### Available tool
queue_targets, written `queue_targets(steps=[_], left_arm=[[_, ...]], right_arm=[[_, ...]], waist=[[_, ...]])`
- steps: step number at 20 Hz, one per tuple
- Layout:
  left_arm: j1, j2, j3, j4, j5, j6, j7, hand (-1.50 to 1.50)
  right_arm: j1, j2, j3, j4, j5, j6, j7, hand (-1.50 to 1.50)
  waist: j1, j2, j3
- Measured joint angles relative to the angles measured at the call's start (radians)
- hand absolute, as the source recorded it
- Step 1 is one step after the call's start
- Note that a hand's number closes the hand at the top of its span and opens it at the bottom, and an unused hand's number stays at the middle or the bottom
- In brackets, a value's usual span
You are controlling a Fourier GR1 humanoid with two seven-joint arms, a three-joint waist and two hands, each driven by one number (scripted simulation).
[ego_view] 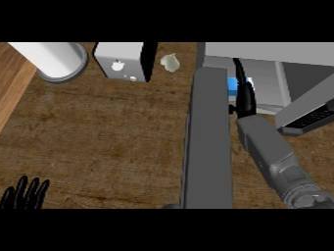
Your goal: Pick up the milk, place it into the microwave and close the microwave
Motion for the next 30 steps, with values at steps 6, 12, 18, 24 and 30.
queue_targets(steps=[6,12,18,24,30], left_arm=[[0.043,-0.001,0.000,-0.026,-0.001,-0.004,-0.005,-1.50],[0.070,-0.007,0.001,-0.057,0.001,0.009,0.019,-1.50],[0.062,-0.016,-0.008,-0.053,-0.021,0.017,0.039,-1.50],[0.076,-0.028,-0.053,-0.046,-0.090,0.018,0.041,-1.50],[0.040,-0.052,-0.090,-0.005,-0.133,0.030,0.057,-1.50]], right_arm=[[0.091,0.016,-0.043,-0.002,-0.044,0.119,-0.108,-1.50],[0.168,0.033,-0.061,-0.007,-0.060,0.185,-0.192,-1.50],[0.238,0.030,-0.059,-0.023,-0.063,0.291,-0.244,-1.50],[0.338,0.014,-0.026,-0.059,-0.049,0.402,-0.256,-1.50],[0.474,-0.018,-0.010,-0.153,-0.056,0.447,-0.269,-1.50]], waist=[[-0.024,-0.013,-0.002],[-0.052,-0.025,-0.004],[-0.076,-0.035,-0.005],[-0.096,-0.044,-0.006],[-0.111,-0.049,-0.007]])
